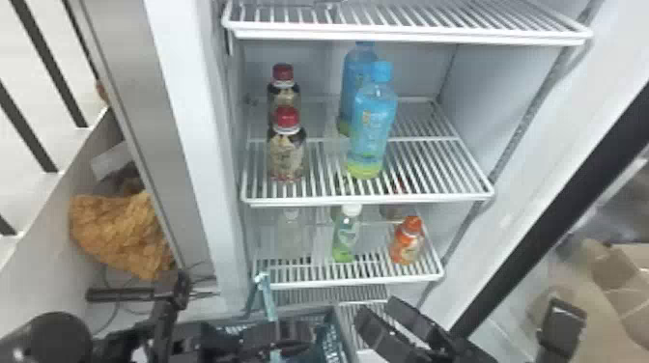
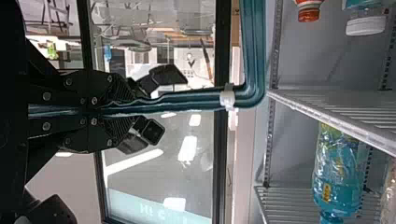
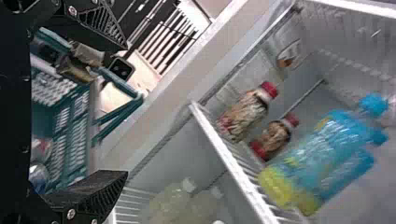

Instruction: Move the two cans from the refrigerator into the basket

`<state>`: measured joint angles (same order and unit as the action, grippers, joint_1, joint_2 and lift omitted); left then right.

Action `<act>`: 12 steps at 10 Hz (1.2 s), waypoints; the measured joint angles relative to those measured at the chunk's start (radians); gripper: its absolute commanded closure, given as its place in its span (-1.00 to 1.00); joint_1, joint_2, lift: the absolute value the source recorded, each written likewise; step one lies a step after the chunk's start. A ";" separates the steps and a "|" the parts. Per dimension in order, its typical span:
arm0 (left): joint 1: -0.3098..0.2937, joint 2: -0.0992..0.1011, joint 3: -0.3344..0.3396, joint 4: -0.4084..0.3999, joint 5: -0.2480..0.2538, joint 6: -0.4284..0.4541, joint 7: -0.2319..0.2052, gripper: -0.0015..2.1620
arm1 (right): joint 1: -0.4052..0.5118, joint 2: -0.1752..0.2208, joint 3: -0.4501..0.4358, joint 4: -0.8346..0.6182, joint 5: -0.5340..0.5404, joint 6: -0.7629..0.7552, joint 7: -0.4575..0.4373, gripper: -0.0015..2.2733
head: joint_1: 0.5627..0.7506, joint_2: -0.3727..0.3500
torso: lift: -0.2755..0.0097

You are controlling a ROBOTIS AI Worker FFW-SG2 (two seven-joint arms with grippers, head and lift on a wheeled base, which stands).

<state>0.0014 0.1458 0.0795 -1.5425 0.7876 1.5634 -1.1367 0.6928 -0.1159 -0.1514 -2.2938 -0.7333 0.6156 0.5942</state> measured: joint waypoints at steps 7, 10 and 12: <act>0.016 -0.002 0.006 0.000 0.000 0.001 0.000 0.10 | 0.288 0.036 -0.099 0.024 0.209 -0.609 -0.015 -0.89 | 0.41 -0.94 | 0.76; 0.018 -0.002 0.006 0.000 0.000 0.004 0.000 0.10 | 0.333 0.042 -0.133 0.088 0.309 -0.767 -0.021 -0.89 | 0.41 -0.94 | 0.76; 0.020 -0.003 0.008 0.000 0.000 0.005 0.000 0.10 | 0.361 0.058 -0.156 0.092 0.378 -0.823 -0.028 -0.89 | 0.41 -0.94 | 0.76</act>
<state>0.0214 0.1427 0.0876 -1.5425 0.7877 1.5682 -1.1367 1.0538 -0.0581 -0.3070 -2.2013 -0.3555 -0.2079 0.5658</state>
